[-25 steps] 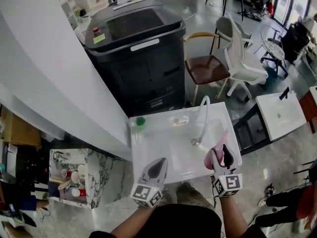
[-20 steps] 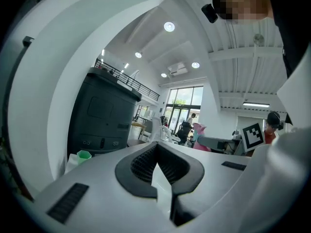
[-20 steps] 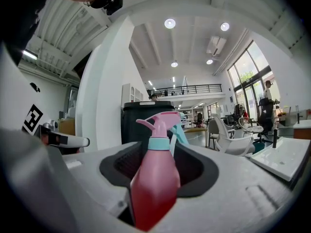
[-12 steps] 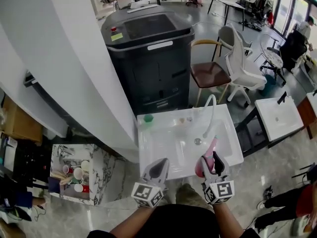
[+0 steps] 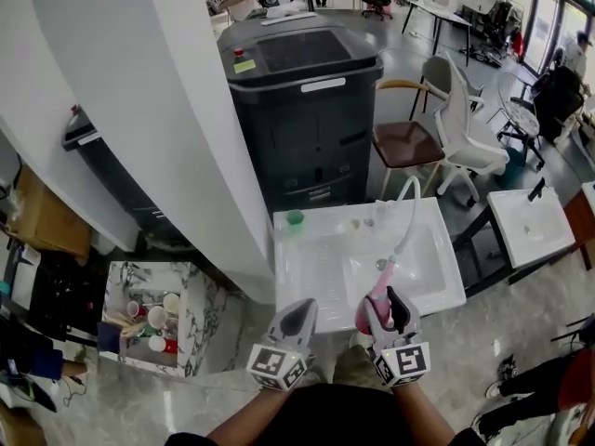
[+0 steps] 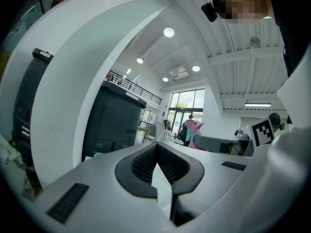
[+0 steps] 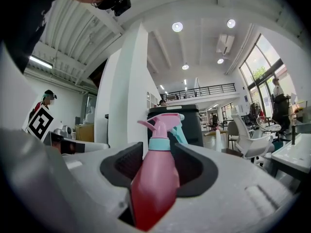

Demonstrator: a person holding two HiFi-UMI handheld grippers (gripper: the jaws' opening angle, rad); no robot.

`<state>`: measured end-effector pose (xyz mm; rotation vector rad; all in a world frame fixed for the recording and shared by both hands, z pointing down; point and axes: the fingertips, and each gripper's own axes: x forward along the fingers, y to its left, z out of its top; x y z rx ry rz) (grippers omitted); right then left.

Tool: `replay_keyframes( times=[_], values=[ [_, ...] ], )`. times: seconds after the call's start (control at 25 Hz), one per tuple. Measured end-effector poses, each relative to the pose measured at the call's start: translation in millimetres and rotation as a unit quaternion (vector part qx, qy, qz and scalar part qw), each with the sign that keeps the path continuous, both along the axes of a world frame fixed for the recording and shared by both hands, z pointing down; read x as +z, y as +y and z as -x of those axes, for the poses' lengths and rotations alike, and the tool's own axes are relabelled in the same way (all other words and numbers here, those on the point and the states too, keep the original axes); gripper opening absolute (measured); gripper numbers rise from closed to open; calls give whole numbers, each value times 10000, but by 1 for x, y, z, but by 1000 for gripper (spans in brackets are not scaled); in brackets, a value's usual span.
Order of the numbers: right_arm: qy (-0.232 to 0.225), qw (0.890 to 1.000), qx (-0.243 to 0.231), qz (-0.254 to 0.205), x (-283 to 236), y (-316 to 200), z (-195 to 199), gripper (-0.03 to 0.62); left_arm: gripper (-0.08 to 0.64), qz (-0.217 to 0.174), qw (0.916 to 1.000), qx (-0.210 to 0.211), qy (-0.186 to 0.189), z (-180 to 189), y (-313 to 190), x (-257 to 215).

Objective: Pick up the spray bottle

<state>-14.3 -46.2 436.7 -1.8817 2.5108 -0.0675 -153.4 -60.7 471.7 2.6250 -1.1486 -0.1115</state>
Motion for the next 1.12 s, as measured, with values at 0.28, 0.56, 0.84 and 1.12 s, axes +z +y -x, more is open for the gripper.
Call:
replay_keyframes(
  times=[0.28, 0.56, 0.84, 1.12],
  values=[
    [-18, 9998, -104, -187, -9, -1, 20, 199, 14, -13, 9999, -165, -20, 23, 5, 0],
    [-26, 9996, -195, -184, -10, -3, 33, 199, 14, -47, 9998, -210, 7, 32, 4, -2],
    [-4, 9997, -205, -146, -7, -12, 33, 199, 14, 47, 9997, -223, 96, 32, -5, -1],
    [-38, 9997, -207, -105, -7, -21, 30, 198, 14, 93, 9996, -258, 84, 31, -18, 2]
  ],
)
